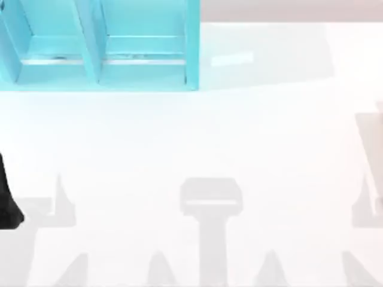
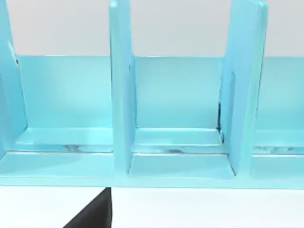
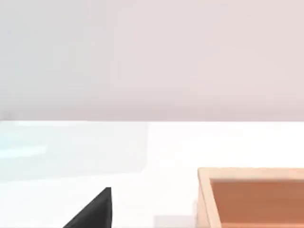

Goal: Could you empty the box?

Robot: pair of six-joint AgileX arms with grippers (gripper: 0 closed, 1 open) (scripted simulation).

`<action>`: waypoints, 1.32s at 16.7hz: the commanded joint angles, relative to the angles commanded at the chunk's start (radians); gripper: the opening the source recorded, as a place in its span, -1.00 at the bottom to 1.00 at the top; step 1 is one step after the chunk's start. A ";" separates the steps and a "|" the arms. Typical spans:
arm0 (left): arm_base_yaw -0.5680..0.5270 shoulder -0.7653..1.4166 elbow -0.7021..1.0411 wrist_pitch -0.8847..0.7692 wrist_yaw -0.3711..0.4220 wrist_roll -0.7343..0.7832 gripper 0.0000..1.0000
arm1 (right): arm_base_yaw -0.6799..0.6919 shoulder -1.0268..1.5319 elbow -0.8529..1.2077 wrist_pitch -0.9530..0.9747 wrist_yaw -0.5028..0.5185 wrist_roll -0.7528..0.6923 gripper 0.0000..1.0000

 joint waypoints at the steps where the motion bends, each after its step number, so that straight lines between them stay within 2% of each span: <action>1: 0.000 0.000 0.000 0.000 0.000 0.000 1.00 | 0.000 0.000 0.000 0.000 0.000 0.000 1.00; 4: 0.000 0.000 0.000 0.000 0.000 0.000 1.00 | -0.017 0.033 0.032 -0.032 0.000 -0.014 1.00; 8: 0.000 0.000 0.000 0.000 0.000 0.000 1.00 | -0.100 0.224 0.213 -0.210 0.001 -0.089 1.00; 18: 0.000 0.000 0.000 0.000 0.000 0.000 1.00 | -0.414 1.216 0.961 -0.906 -0.001 -0.391 1.00; 22: 0.000 0.000 0.000 0.000 0.000 0.000 1.00 | -0.512 1.518 1.209 -1.121 0.003 -0.489 1.00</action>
